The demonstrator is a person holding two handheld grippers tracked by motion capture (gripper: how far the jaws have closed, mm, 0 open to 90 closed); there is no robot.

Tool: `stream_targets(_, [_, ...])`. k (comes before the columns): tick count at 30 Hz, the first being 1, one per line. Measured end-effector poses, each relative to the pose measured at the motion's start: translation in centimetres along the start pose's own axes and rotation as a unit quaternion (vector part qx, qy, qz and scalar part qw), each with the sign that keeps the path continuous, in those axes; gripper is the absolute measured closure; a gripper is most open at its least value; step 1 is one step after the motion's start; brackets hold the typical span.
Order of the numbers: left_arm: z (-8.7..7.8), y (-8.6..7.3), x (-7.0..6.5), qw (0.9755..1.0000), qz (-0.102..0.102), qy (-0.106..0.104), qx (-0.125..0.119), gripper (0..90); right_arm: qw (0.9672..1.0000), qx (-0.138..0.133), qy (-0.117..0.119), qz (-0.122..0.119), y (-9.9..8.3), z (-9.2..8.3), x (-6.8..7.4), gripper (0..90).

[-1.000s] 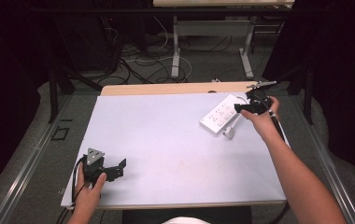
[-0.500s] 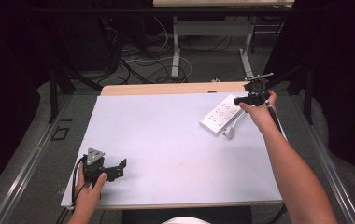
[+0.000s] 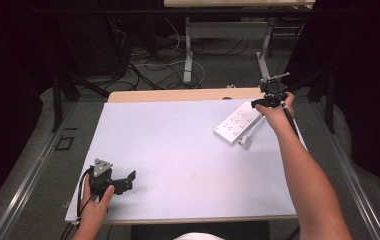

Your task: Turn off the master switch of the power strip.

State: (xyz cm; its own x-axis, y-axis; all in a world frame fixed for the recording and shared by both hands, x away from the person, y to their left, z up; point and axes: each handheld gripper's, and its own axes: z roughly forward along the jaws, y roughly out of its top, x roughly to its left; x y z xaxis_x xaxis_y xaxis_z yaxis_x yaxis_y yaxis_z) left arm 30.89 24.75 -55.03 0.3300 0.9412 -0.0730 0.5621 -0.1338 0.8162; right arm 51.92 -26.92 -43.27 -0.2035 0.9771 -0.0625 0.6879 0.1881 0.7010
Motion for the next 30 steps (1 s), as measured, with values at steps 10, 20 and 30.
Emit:
stream_targets(10, [-0.1, -0.2, 0.1, 1.0000, 0.000, 0.005, 0.003, 0.4, 0.9999, 0.010, 0.000, 0.003, 0.1, 1.7, -0.3, 41.4])
stream_targets(20, [-0.5, -0.4, 0.2, 0.9999, -0.011, 0.010, 0.003, 0.4, 0.9999, 0.014, -0.005, -0.003, 0.1, 3.2, -1.0, 42.8])
stream_targets(30, [-0.7, -0.5, 0.2, 0.9999, -0.009, 0.012, 0.004, 0.4, 0.9994, 0.036, 0.001, -0.001, -0.1, 4.8, -1.5, 52.2])
